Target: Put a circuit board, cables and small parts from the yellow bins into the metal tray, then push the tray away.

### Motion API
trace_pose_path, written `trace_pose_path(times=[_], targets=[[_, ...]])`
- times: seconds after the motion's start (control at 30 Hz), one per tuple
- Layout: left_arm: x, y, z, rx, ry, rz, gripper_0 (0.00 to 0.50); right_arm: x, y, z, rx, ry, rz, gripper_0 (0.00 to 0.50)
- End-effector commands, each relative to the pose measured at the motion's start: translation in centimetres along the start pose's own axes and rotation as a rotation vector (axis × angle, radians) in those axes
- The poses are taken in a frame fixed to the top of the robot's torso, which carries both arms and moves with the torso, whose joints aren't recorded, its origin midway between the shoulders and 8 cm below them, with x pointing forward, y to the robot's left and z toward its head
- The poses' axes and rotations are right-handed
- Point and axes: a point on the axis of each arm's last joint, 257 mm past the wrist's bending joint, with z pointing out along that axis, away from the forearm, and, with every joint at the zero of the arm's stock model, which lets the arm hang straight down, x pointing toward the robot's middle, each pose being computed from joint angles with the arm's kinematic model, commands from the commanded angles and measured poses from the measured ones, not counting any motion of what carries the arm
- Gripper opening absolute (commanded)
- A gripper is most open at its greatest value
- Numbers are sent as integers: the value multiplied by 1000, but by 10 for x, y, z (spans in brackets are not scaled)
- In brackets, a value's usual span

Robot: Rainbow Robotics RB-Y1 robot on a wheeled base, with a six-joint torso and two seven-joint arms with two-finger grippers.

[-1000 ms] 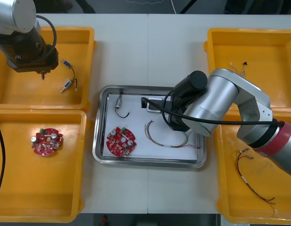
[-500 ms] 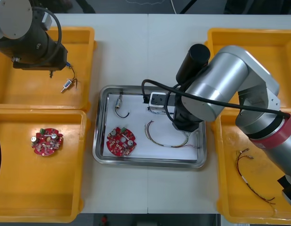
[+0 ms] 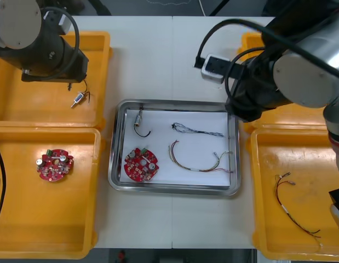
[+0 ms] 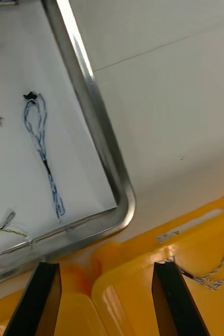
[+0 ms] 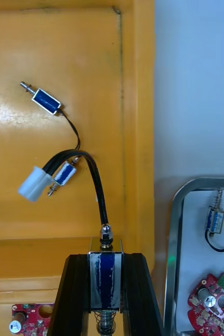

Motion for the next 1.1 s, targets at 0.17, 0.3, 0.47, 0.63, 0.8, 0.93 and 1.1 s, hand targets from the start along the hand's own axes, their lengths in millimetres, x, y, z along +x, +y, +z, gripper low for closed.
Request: trace_pose_path(times=[0.17,0.3,0.47,0.63,0.8,0.93,1.1], targets=[[19,-72,-4,71,-18,34,0,52,-49,-37,119,-17,256,500],[34,-106,-3,101,-5,60,0,82,-53,-47,132,-9,399,500],[57,-142,4,116,38,74,0,116,-55,-57,122,1,562,500],[76,-166,24,109,71,105,0,157,-57,-68,123,16,743,500],[80,-184,46,108,57,123,0,193,-53,-74,160,58,873,500],[83,-197,61,120,49,131,0,223,-41,-74,177,106,995,500],[90,-207,79,115,49,147,0,250,-15,-66,151,170,1121,500]])
